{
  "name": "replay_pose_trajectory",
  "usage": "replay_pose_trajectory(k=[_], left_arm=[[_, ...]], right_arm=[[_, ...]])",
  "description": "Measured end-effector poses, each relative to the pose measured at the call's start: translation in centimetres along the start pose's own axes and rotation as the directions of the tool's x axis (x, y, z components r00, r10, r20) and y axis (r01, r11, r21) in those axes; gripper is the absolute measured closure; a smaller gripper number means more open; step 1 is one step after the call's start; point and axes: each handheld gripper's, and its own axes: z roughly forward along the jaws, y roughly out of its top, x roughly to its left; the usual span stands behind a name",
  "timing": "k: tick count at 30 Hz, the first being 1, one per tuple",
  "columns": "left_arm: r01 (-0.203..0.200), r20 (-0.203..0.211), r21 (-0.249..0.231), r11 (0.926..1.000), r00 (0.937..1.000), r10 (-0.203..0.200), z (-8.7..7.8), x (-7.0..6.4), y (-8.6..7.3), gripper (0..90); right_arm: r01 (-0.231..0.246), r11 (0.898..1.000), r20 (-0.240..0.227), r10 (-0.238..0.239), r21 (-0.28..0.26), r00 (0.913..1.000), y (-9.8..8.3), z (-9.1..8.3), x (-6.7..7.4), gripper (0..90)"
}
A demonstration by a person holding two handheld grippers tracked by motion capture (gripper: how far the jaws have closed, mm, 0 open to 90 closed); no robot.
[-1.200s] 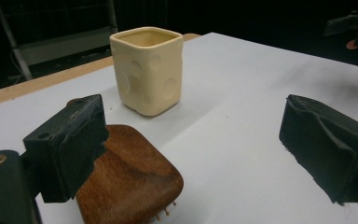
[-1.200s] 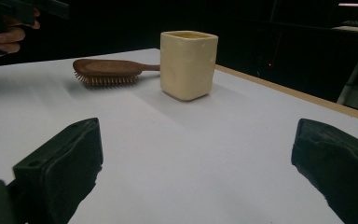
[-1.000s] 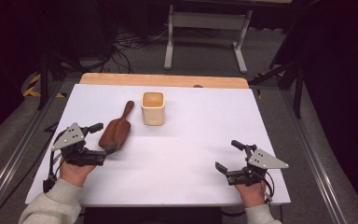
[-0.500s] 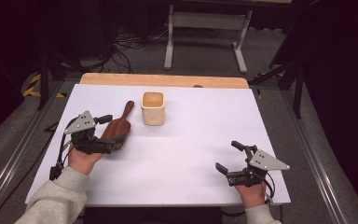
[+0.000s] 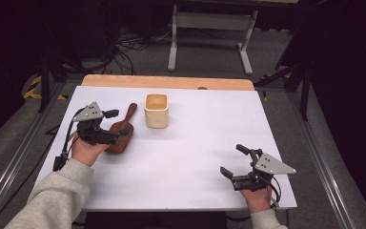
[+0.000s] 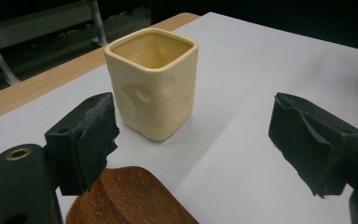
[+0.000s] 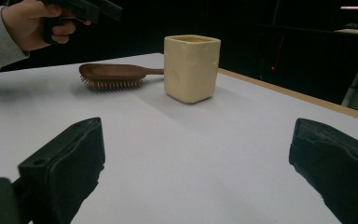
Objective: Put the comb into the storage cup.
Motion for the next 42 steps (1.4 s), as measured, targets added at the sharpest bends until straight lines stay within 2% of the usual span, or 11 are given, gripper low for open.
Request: replay_pose_trajectory(k=[7, 14, 20, 23, 30, 35, 37, 42], left_arm=[[-0.015, 0.007, 0.042, 0.999, 0.9999, 0.014, 0.9, 0.8, 0.7, 22.2], [-0.021, 0.023, 0.053, 0.9984, 0.9996, 0.019, 1.8, 1.6, 1.3, 24.6], [-0.029, 0.01, 0.094, 0.9951, 0.9995, 0.028, 3.0, 2.5, 1.8, 28.3], [-0.013, 0.01, 0.102, 0.9947, 0.9999, 0.012, 3.6, 3.1, 2.0, 32.2], [-0.011, 0.014, 0.141, 0.99, 0.9999, 0.009, 4.5, 3.7, 2.0, 43.8], [-0.005, 0.038, 0.164, 0.9864, 0.9993, -0.001, 5.0, 4.1, 1.8, 55.3], [-0.008, 0.049, 0.175, 0.9845, 0.9988, -0.001, 5.2, 4.2, 1.7, 62.5], [-0.018, 0.076, 0.202, 0.9791, 0.9971, 0.003, 5.5, 4.4, 1.6, 86.9]], right_arm=[[0.001, 1.0, -0.002, -0.001, 0.0, 1.0, 0.0, 0.0, -0.1, 4.1], [0.0, 1.0, -0.006, 0.0, -0.002, 1.0, 0.0, 0.0, -0.1, 4.0], [0.001, 1.0, -0.009, -0.001, -0.002, 1.0, -0.1, 0.0, -0.1, 4.2], [-0.003, 1.0, -0.011, 0.003, -0.001, 0.9999, -0.1, 0.0, -0.1, 4.1], [-0.005, 1.0, -0.015, 0.005, -0.004, 0.9999, -0.1, 0.0, -0.1, 4.3], [-0.003, 1.0, -0.018, 0.003, -0.003, 0.9998, -0.1, 0.0, -0.1, 4.3], [-0.005, 1.0, -0.02, 0.005, -0.003, 0.9998, -0.1, 0.0, -0.1, 4.3], [-0.006, 1.0, -0.022, 0.006, -0.003, 0.9997, -0.2, 0.0, -0.1, 4.3]])
